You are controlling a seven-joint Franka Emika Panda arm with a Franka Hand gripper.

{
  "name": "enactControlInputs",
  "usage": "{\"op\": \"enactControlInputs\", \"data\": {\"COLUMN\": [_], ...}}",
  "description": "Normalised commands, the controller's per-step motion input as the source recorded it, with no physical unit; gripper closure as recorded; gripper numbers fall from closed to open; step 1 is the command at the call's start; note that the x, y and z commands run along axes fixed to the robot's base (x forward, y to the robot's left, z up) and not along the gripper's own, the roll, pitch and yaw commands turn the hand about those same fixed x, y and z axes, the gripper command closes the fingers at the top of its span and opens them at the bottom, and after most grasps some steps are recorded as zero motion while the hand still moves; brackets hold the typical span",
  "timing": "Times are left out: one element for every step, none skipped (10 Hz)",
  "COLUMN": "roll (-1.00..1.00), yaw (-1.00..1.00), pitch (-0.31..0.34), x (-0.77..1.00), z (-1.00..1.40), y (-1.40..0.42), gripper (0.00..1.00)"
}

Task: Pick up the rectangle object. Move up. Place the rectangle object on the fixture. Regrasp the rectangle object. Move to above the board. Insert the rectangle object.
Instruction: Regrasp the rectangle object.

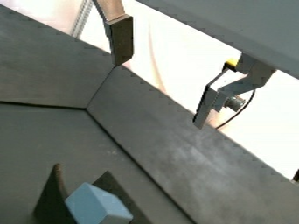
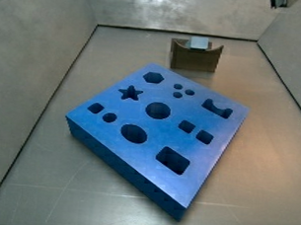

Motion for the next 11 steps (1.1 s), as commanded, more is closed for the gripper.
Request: {"op": "enactControlInputs", "data": {"roll": [0.98,0.78,0.60,0.46,0.34,0.23,0.20,0.18,0.17,0.15,0.13], "yaw": [0.08,0.10,0.11,0.14,0.16,0.22,0.23,0.22,0.21,0.18,0.16], "pitch": [0.170,0.183,0.190,0.180,0.140,0.147,0.105,0.031,-0.015,-0.106,-0.163], "x": [0.08,0.08,0.09,0.09,0.07,0.03,0.04,0.05,0.06,0.06,0.07], "z": [-0.02,-0.02,-0.02,-0.02,-0.01,-1.00,-1.00,-1.00,-1.00,-1.00,-1.00], "y": [-0.04,-0.04,-0.04,-0.04,-0.04,0.07,0.07,0.06,0.06,0.06,0.06], "gripper": [0.00,0.00,0.00,0.00,0.00,0.00,0.00,0.00,0.00,0.00,0.00]}}
